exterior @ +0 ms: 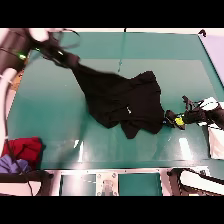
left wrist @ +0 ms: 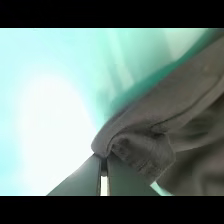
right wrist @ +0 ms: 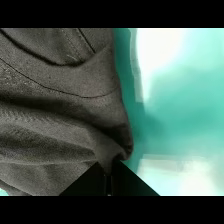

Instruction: Fold the shirts.

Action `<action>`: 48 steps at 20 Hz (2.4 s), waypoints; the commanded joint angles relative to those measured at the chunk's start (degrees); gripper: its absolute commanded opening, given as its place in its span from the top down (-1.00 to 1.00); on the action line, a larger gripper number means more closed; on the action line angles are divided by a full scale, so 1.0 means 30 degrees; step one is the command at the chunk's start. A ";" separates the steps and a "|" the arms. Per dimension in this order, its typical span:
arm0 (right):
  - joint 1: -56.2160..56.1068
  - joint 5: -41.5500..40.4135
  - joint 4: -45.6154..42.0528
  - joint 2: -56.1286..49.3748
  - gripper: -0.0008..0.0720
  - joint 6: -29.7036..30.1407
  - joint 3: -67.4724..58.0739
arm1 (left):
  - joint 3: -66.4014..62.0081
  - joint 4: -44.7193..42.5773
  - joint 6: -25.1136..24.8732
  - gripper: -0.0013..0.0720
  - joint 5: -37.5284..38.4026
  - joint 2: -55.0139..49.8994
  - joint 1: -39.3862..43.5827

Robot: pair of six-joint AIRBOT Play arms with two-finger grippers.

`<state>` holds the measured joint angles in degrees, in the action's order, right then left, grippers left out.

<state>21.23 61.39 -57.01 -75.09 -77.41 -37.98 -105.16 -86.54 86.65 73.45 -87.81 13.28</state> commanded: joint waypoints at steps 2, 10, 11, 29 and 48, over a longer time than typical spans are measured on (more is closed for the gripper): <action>0.0007 -0.0095 -0.0211 -0.0102 0.94 -0.0058 0.0022 | -0.0488 0.5013 -0.2557 0.89 -0.5421 -0.0933 -0.3985; -0.0007 -0.0058 -0.0080 -0.0102 0.94 -0.0058 0.0022 | -0.0488 0.8641 -0.4051 0.80 -0.6615 -0.4991 -0.4153; -0.0007 -0.0015 -0.0007 -0.0102 0.94 -0.0058 0.0022 | -0.0488 0.8575 -0.3905 -0.31 -0.6630 -0.5056 -0.4153; -0.0015 -0.0255 0.0197 -0.0102 0.94 -0.0036 0.0007 | -0.1566 -0.1260 -0.2725 -0.62 -0.3832 -0.5712 0.7431; -0.0007 -0.0233 0.0284 -0.0102 0.95 0.0029 0.0015 | -0.3927 -0.9435 0.0612 0.90 0.1137 -0.7788 0.8619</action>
<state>21.23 60.60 -56.21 -75.44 -77.34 -37.89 -114.87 -109.40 87.05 69.04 -115.28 41.01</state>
